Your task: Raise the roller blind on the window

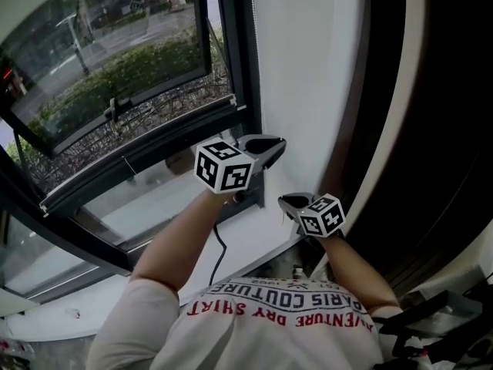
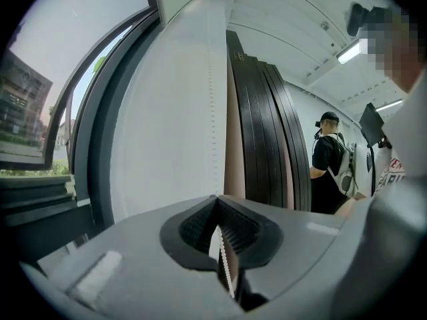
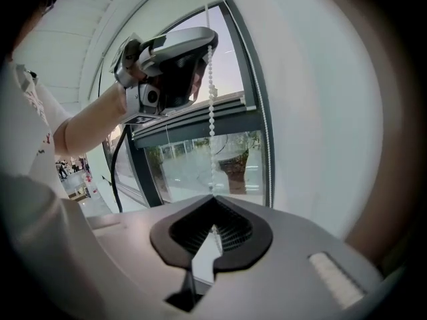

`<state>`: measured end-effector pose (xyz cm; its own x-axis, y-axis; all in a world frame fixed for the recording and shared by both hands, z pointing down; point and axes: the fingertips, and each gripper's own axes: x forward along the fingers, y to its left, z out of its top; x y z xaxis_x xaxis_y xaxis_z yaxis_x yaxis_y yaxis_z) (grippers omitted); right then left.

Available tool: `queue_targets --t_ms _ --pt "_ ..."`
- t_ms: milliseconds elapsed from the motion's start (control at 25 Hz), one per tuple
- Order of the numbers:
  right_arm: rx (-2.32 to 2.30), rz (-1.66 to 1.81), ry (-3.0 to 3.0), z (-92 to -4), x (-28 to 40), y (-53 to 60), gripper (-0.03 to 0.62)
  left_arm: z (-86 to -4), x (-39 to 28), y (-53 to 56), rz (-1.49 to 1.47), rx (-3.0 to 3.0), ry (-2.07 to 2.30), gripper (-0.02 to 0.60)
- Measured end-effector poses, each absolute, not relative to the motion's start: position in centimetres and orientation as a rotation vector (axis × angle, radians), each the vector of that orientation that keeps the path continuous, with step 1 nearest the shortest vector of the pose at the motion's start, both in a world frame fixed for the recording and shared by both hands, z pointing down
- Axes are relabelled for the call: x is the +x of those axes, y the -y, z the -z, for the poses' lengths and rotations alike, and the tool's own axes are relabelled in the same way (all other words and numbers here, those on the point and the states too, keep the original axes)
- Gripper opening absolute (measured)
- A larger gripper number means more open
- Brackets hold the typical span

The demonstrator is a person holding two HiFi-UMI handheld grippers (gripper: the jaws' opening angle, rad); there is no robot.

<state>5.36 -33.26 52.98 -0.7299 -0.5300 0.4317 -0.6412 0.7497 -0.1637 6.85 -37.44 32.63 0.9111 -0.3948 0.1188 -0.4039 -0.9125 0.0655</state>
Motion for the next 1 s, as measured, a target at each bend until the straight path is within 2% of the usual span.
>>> queue_targets --t_ms 560,1000 --pt "0.813 -0.575 2.458 -61.4 6.1 31.1 0.006 -41.2 7.2 36.0 -0.23 2.908 0.627 0.005" --pt "0.888 -0.659 2.41 -63.2 7.9 30.4 0.011 -43.2 7.3 34.8 -0.196 2.872 0.606 0.006"
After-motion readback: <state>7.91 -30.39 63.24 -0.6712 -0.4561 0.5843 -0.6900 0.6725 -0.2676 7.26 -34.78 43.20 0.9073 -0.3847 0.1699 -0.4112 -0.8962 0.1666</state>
